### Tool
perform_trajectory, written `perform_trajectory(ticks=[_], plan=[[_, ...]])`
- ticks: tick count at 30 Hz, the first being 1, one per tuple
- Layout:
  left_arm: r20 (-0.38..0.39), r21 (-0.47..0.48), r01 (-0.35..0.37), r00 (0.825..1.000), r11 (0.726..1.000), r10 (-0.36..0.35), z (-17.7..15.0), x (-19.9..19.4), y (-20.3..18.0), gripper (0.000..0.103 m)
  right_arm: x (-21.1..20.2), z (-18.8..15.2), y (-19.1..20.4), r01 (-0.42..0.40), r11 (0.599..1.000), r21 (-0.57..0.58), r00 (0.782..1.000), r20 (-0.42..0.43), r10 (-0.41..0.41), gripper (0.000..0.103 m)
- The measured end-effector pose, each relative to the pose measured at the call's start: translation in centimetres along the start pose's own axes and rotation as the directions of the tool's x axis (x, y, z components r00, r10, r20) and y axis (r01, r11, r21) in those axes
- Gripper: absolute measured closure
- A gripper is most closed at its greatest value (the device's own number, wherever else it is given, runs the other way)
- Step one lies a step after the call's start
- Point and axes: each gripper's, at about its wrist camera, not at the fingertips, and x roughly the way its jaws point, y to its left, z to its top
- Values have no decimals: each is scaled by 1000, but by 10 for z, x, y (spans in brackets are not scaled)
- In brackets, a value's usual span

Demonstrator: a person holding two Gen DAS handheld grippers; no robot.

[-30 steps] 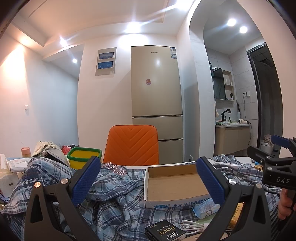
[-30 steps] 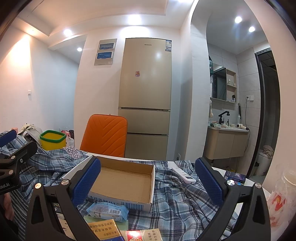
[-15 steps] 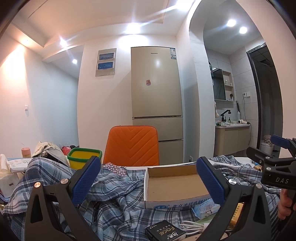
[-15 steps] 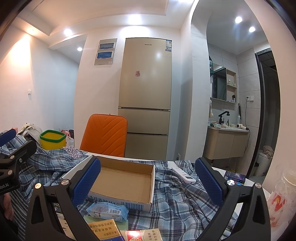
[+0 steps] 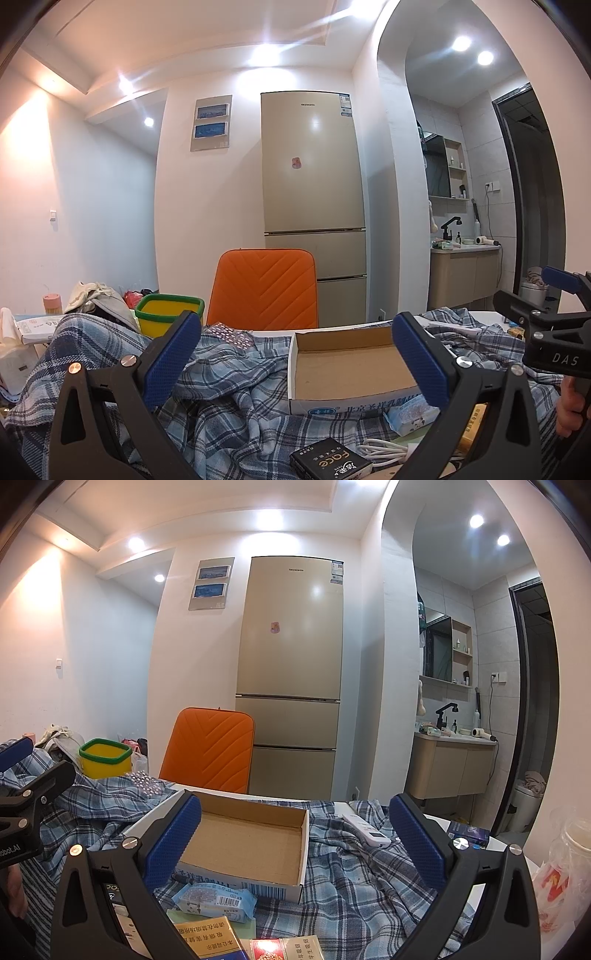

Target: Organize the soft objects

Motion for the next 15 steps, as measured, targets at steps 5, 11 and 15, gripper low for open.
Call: perform_trajectory(ticks=[5, 11, 15], plan=[[-1, 0, 2, 1000, 1000, -2, 0, 0, 0, 0, 0, 0, 0, 0, 1000, 0, 1000, -1, 0, 0], [-3, 2, 2, 1000, 1000, -2, 0, 0, -1, 0, 2, 0, 2, -33, 999, -1, 999, -19, 33, 0], [-2, 3, 2, 1000, 1000, -2, 0, 0, -1, 0, 2, 0, 3, -35, 999, -6, 999, -18, 35, 0]])
